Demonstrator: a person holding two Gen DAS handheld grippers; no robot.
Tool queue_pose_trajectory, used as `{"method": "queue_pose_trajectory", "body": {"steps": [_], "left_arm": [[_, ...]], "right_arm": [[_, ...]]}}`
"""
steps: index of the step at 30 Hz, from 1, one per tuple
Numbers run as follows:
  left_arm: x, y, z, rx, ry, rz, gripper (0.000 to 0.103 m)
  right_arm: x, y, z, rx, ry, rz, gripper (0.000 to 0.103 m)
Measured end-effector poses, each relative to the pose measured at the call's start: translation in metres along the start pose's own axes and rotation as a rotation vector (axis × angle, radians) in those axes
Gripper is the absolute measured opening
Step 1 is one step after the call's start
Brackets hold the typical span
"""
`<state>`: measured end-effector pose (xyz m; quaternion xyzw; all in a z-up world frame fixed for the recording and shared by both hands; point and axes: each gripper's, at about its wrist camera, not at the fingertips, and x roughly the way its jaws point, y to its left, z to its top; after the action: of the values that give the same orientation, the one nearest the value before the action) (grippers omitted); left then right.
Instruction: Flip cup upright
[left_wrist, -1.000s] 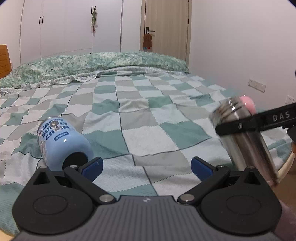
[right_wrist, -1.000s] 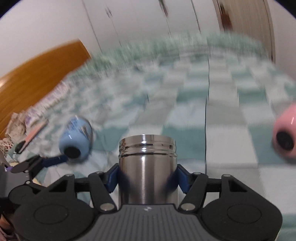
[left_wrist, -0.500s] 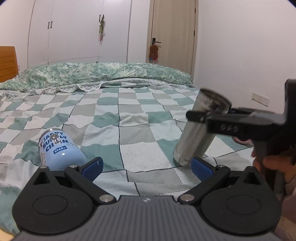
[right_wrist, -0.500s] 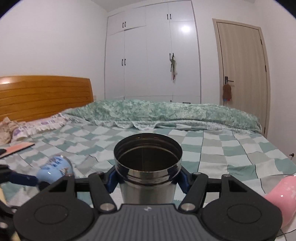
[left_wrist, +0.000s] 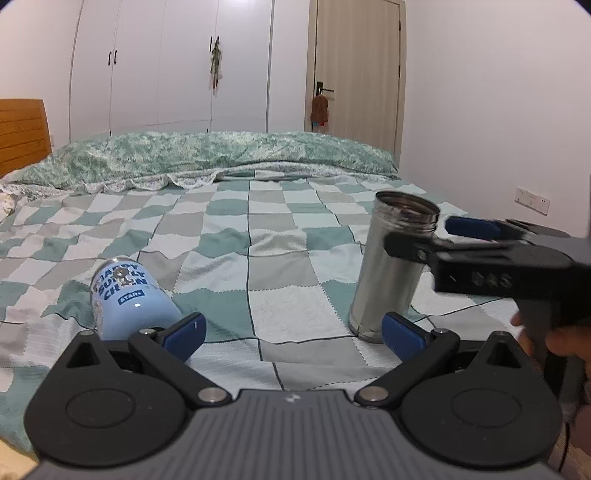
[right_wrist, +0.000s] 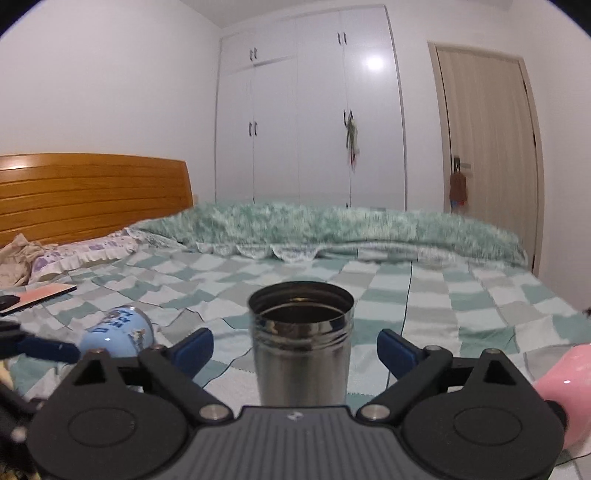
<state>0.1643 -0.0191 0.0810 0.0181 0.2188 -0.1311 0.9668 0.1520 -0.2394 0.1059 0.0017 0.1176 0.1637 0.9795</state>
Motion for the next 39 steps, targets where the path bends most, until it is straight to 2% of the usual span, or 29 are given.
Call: {"method": "queue_pose_trajectory", "body": {"steps": [3, 7, 13, 18, 22, 25, 30, 39], "left_arm": [[-0.016, -0.007, -0.001, 0.0, -0.034, -0.009, 0.103], [-0.04, -0.017, -0.011, -0.005, -0.096, 0.003, 0.103], [-0.07, -0.029, -0.045, -0.006, -0.18, 0.09, 0.103], [-0.079, -0.034, -0.079, -0.029, -0.198, 0.148, 0.103], [-0.079, -0.039, -0.107, -0.002, -0.239, 0.213, 0.103], [-0.079, -0.042, -0.124, 0.024, -0.275, 0.255, 0.103], [-0.081, -0.042, -0.129, 0.031, -0.306, 0.255, 0.103], [-0.082, -0.042, -0.133, 0.038, -0.314, 0.243, 0.103]], "right_arm": [[-0.031, 0.005, -0.005, -0.01, -0.045, 0.007, 0.103], [-0.073, 0.012, -0.018, -0.034, -0.106, -0.009, 0.103], [-0.122, 0.016, -0.055, -0.023, -0.085, -0.03, 0.103], [-0.149, 0.017, -0.094, -0.04, -0.092, -0.075, 0.103], [-0.159, 0.016, -0.12, -0.043, -0.098, -0.114, 0.103], [-0.166, 0.021, -0.124, -0.067, -0.137, -0.137, 0.103], [-0.167, 0.031, -0.129, -0.121, -0.157, -0.148, 0.103], [-0.161, 0.029, -0.127, -0.114, -0.147, -0.152, 0.103]]}}
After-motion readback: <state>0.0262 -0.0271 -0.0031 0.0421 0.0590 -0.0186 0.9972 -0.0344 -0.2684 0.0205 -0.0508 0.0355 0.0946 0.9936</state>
